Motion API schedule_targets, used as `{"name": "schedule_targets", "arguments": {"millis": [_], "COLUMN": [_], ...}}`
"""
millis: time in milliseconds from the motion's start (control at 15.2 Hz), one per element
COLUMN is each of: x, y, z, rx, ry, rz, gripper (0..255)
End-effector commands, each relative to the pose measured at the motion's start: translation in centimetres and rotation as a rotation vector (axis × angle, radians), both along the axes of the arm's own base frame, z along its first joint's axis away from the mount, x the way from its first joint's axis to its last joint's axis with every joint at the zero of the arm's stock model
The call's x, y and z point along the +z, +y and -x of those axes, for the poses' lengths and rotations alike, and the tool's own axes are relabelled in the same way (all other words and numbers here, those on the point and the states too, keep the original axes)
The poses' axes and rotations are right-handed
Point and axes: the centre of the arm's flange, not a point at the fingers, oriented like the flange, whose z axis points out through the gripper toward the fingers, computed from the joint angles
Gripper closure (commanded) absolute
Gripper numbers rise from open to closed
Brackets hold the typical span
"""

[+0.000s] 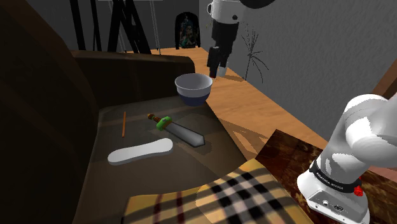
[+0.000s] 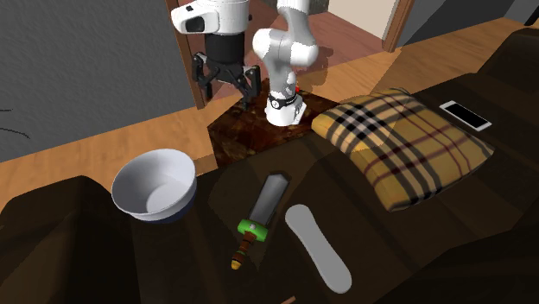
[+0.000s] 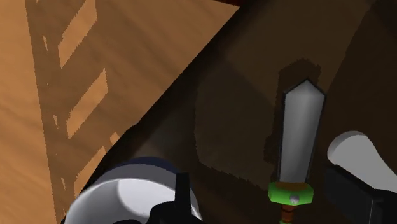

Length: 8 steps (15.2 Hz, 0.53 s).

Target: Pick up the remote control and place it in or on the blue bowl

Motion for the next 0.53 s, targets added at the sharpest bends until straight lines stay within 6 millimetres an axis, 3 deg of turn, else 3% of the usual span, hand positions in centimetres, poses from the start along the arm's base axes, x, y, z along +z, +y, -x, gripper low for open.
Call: {"name": "schedule_targets", "arguments": {"millis": [0,462], "x": [-1.5,-5.8], "y": [1.8,8.7], "z": [-1.6,-6.0], "rx": [0.056,0.247], "ry": [0.007,0.035], "rz": [0.001,0.008], "gripper": [0,0]}}
